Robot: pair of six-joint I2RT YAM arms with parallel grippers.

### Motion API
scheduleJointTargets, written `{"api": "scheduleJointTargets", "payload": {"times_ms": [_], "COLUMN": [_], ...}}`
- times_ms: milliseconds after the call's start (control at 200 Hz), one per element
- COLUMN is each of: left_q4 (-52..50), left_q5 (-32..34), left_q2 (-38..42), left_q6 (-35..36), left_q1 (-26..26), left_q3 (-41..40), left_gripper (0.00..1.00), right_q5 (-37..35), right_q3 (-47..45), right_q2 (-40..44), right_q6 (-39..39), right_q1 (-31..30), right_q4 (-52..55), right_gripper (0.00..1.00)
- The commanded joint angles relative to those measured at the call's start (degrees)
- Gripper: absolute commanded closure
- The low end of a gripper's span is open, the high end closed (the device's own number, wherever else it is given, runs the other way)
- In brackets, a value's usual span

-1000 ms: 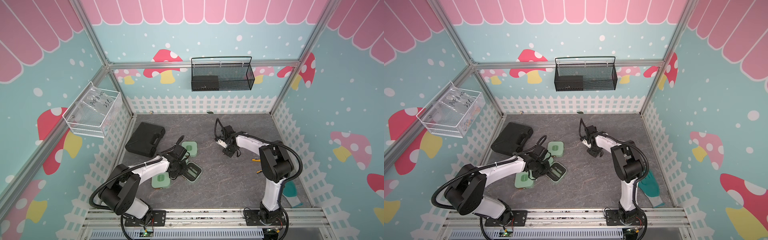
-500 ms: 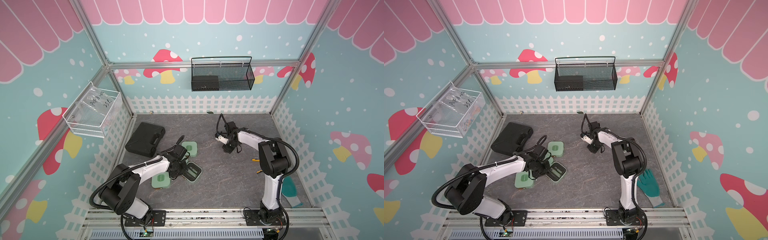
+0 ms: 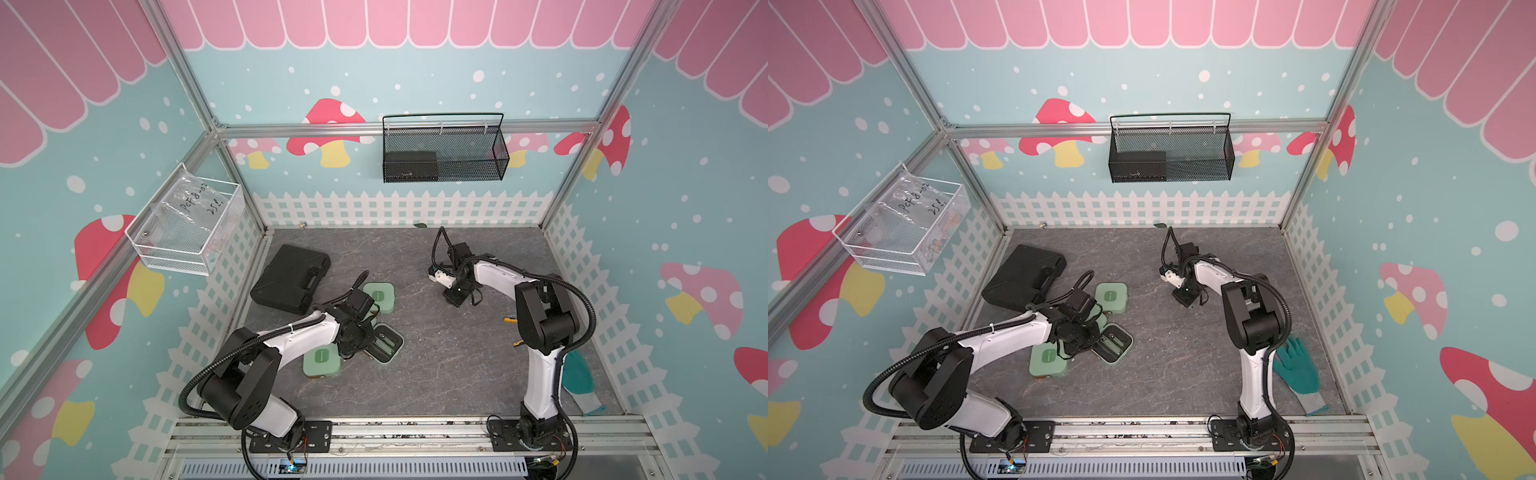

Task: Organize nail clipper sets
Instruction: Pick up the nail clipper from the center of the board, then place the nail clipper in the storage box.

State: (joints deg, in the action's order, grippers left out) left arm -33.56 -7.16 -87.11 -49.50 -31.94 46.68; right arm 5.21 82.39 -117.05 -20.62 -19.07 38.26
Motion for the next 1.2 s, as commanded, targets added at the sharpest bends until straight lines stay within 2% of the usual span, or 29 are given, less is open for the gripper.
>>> {"api": "scheduleJointTargets", "payload": {"times_ms": [0, 100, 230, 380, 535, 721, 986, 1196], "left_q4": [-0.4, -0.2, 0.3, 0.3, 1.1, 1.5, 1.7, 1.8], "left_q5": [1.9, 2.0, 1.9, 1.9, 1.8, 1.9, 1.8, 1.9], "left_q2": [0.4, 0.5, 0.4, 0.3, 0.2, -0.1, -0.5, -0.4], "left_q6": [-0.9, -0.9, -0.9, -0.9, -1.1, -1.4, -1.4, -1.5], "left_q1": [0.2, 0.3, 0.2, 0.3, 0.2, 0.2, 0.3, 0.2], "left_q3": [0.7, 0.6, 0.5, 0.4, 0.3, 0.0, -0.4, -0.4], "left_gripper": [1.00, 1.00, 1.00, 1.00, 1.00, 1.00, 1.00, 1.00], "right_q5": [-0.5, -0.8, -3.0, -1.4, 2.3, 5.8, 4.8, 0.4], "right_q3": [-1.3, -1.1, -2.7, -6.8, -10.7, -15.1, -14.6, -14.1], "right_q2": [-3.2, 0.3, 6.6, 14.5, 18.2, 17.8, 12.6, 9.9], "right_q6": [1.7, 4.9, 13.0, 20.1, 28.6, 35.3, 35.3, 35.2], "right_q1": [-0.1, -1.7, -5.2, -13.5, -20.8, -27.2, -32.2, -33.3], "right_q4": [5.2, 3.5, -1.6, -6.5, -11.3, -19.1, -23.8, -24.0], "right_gripper": [0.95, 0.97, 0.98, 0.98, 0.99, 1.00, 1.00, 1.00]}}
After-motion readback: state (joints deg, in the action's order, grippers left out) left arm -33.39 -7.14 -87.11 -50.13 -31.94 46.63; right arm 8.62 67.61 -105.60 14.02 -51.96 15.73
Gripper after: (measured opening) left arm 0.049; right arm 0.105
